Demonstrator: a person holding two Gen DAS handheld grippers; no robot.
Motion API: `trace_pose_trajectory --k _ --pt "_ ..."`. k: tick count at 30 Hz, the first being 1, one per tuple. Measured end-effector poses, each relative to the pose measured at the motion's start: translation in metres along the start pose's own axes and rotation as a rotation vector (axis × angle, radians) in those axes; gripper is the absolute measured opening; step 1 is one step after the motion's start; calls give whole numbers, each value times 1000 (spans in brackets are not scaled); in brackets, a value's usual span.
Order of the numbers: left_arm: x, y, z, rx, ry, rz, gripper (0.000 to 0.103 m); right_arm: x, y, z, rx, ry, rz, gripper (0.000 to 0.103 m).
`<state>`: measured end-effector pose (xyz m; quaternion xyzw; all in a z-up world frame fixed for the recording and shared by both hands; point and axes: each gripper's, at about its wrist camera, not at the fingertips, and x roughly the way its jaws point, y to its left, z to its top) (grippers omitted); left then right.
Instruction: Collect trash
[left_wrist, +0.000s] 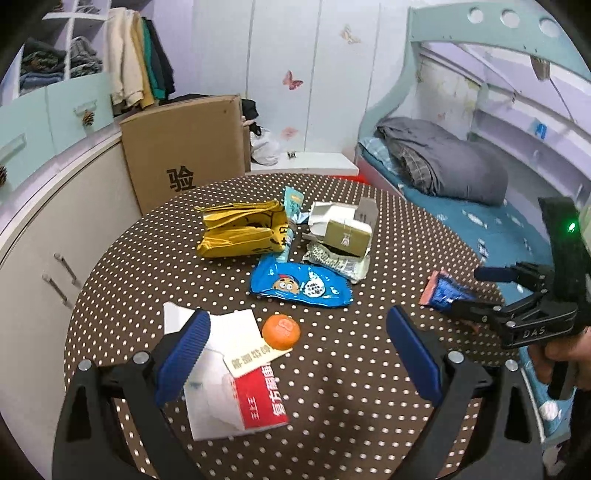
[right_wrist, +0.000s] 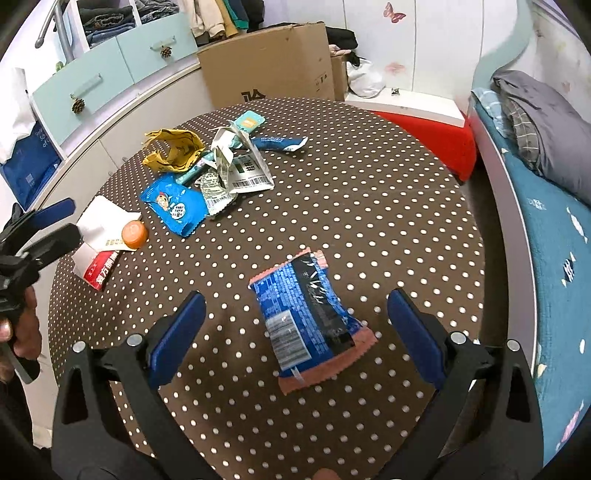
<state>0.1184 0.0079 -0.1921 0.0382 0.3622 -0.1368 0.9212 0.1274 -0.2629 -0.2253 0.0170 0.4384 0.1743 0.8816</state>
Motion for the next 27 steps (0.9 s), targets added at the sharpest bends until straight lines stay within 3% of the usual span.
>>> trace_pose_trajectory --k 2,10,12,13,15,17,18,20,27 --pt "8 -2 0 25 20 -17 81 3 3 1 -9 1 4 89" --pt "44 -4 -7 95 114 -8 71 11 5 2 -18 5 12 86" --pt "52 -4 -9 110 138 2 64 13 6 2 -19 7 12 83" --pt "58 -3 -10 110 161 -2 56 14 6 2 -19 8 13 81" --pt "60 -2 -11 115 159 -11 48 16 8 0 -26 15 15 67" --pt "61 0 -9 103 170 -35 31 17 9 -1 -33 22 16 52" --pt "61 1 -9 97 171 -40 30 16 9 -1 -35 19 16 45" --pt "61 2 -8 91 170 -43 30 16 8 -1 -23 20 34 42" --pt "44 4 -3 72 114 -60 30 6 3 -2 -13 -6 48 37"
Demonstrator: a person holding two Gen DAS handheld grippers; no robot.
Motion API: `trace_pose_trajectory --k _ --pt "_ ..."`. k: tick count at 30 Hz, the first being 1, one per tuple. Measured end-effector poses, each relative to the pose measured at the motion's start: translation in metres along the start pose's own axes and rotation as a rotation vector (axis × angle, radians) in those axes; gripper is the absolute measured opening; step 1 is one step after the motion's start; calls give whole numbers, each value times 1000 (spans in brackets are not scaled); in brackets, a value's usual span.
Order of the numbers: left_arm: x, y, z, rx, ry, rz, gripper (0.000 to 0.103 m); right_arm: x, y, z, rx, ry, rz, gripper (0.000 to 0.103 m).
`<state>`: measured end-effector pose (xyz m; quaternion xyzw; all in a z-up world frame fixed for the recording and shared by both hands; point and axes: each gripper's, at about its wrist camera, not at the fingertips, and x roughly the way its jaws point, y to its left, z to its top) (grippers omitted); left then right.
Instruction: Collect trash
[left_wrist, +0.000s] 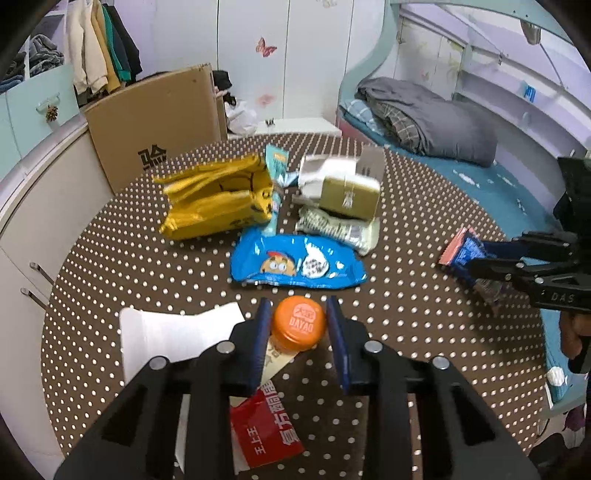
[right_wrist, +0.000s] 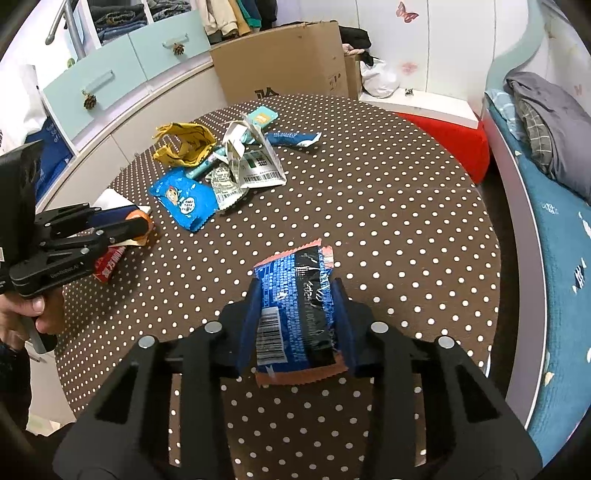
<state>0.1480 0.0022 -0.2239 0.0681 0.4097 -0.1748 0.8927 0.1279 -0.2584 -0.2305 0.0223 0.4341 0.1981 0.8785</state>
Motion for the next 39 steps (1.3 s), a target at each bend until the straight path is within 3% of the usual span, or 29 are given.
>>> trace_pose_trajectory --k 7,9,14,16,17,22,24,26,27,32,39 --pt "-24 -13 16 5 -77 -24 30 -20 -11 4 23 -53 10 32" --pt "-31 -19 21 10 -101 -33 30 -28 -16 7 27 -72 15 27" --pt "-37 -33 32 23 -129 -47 30 -33 -23 8 31 -68 7 28" --pt "-37 -37 32 25 -128 -52 30 -30 -24 6 42 -56 -13 48" --pt "-36 -39 32 26 -128 -54 30 -28 -24 5 50 -48 -18 68" --pt "-35 -47 31 28 -118 -69 30 -10 -16 1 57 -4 -48 69" --pt "-35 -52 31 32 -118 -72 30 5 -11 0 30 29 -93 64" --pt "-35 -55 31 32 -120 -78 30 9 -2 -1 -22 13 -137 42" --pt "-36 -57 33 32 -123 -81 30 10 1 -1 -39 11 -142 39" --pt "-38 -68 40 38 -140 -93 30 -3 -6 1 -17 -33 -81 36" --pt "-38 -96 66 47 -174 -140 30 -64 -46 12 76 -183 -10 36"
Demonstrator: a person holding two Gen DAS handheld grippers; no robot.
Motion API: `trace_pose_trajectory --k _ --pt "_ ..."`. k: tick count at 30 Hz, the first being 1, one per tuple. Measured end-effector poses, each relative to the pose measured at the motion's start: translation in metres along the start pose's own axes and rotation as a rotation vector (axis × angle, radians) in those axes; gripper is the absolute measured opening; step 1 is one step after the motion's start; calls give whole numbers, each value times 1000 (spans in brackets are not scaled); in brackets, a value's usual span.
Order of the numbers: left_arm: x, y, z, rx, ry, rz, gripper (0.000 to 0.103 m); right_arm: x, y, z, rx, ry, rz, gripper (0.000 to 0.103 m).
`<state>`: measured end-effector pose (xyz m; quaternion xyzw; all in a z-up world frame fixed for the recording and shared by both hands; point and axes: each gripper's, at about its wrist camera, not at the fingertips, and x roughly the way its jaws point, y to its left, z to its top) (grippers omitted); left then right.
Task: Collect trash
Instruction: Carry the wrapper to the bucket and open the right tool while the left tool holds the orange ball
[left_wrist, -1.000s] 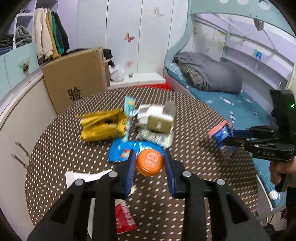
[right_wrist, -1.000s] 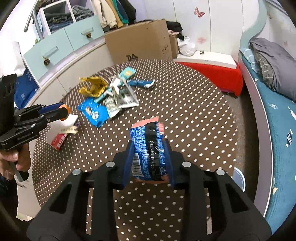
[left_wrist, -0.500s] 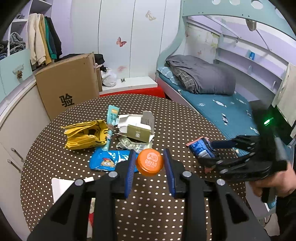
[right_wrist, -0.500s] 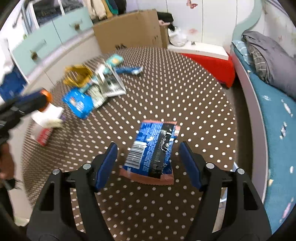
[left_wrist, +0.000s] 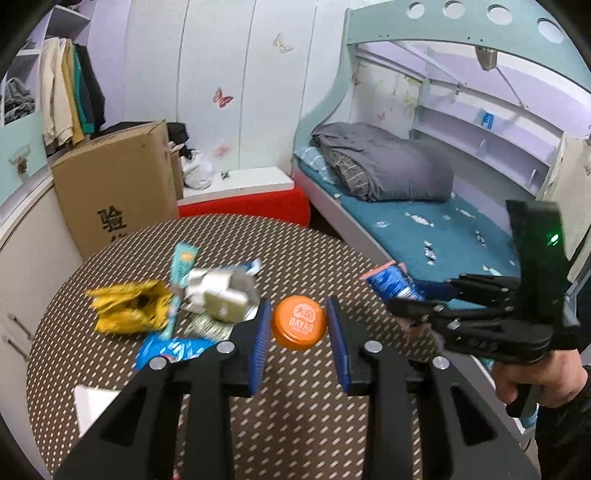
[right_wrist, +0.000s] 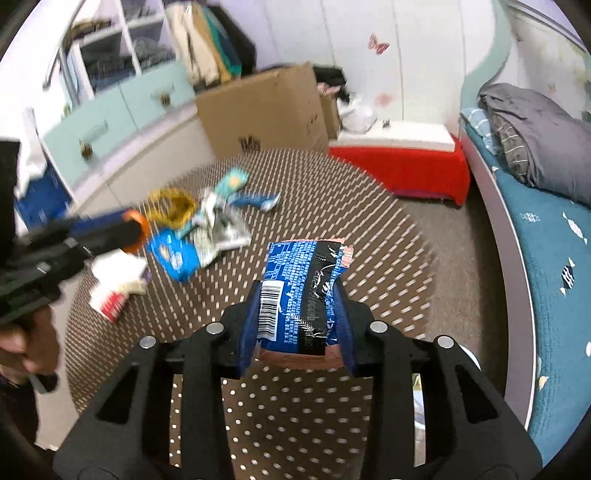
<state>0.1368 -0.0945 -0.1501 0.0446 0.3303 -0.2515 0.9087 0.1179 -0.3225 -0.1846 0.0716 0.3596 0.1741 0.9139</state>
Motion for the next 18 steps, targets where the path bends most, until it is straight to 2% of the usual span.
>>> trace_pose_trajectory --k 5,10,15,18 --pt "9 -29 27 19 -36 -49 30 -50 -42 19 87 -109 17 36" --pt "26 -66 53 50 -52 -108 30 -87 -90 24 171 -186 -31 37" --pt "44 -102 65 95 -38 -162 30 -93 -150 8 315 -181 -79 37" --pt "60 -122 67 119 -9 -191 30 -80 -185 -12 408 -140 -115 37"
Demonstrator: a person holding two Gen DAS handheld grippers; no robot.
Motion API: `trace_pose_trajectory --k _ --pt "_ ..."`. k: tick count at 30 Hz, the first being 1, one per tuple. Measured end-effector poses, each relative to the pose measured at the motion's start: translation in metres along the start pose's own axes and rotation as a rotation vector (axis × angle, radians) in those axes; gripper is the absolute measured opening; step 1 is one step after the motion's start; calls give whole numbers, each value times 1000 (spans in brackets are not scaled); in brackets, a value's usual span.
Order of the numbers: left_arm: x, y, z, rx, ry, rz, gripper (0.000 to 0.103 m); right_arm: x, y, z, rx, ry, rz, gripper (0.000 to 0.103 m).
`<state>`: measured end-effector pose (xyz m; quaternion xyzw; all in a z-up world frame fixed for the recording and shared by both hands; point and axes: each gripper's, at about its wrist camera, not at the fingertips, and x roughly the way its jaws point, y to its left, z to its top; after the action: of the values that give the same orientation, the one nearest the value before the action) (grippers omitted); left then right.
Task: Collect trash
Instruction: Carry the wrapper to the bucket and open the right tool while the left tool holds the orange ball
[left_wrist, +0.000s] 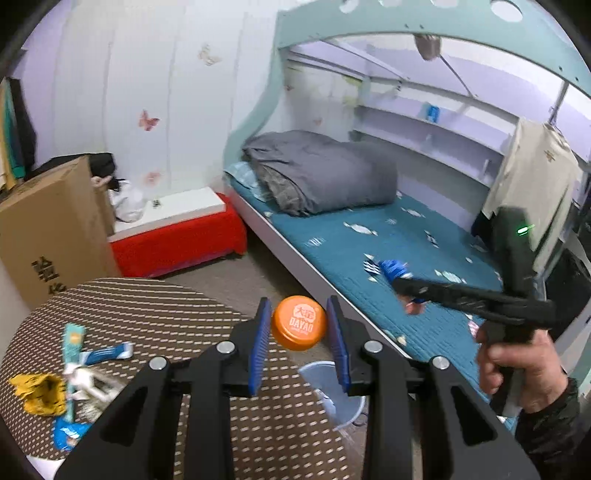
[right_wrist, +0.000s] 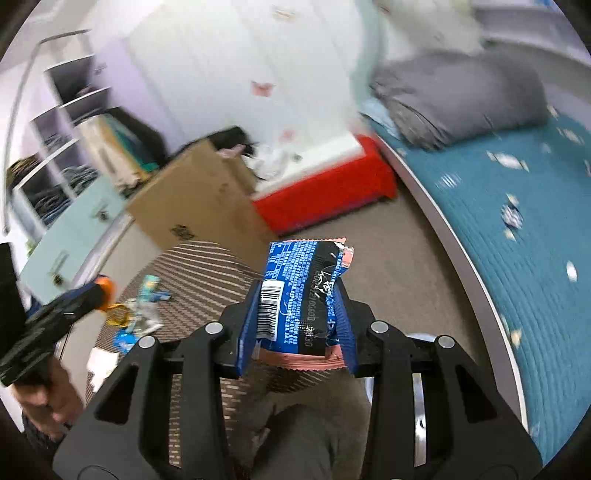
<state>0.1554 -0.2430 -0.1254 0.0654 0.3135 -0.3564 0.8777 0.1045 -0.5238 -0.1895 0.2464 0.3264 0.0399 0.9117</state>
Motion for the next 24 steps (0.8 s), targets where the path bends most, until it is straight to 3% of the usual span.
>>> trace_pose_trajectory --k 5,7,9,11,24 --pt "37 -28 2 41 60 -38 30 35 -48 -17 98 77 -53 39" --pt "51 -36 2 58 85 -48 30 50 -68 -26 143 111 -70 46" --pt "69 -44 -1 72 121 -60 30 63 -86 -33 194 139 -82 64" --pt "84 -52 -3 82 149 -65 30 67 -101 -40 241 148 -98 70" --pt "188 -94 -29 150 358 -122 30 9 -145 -40 327 43 -127 79"
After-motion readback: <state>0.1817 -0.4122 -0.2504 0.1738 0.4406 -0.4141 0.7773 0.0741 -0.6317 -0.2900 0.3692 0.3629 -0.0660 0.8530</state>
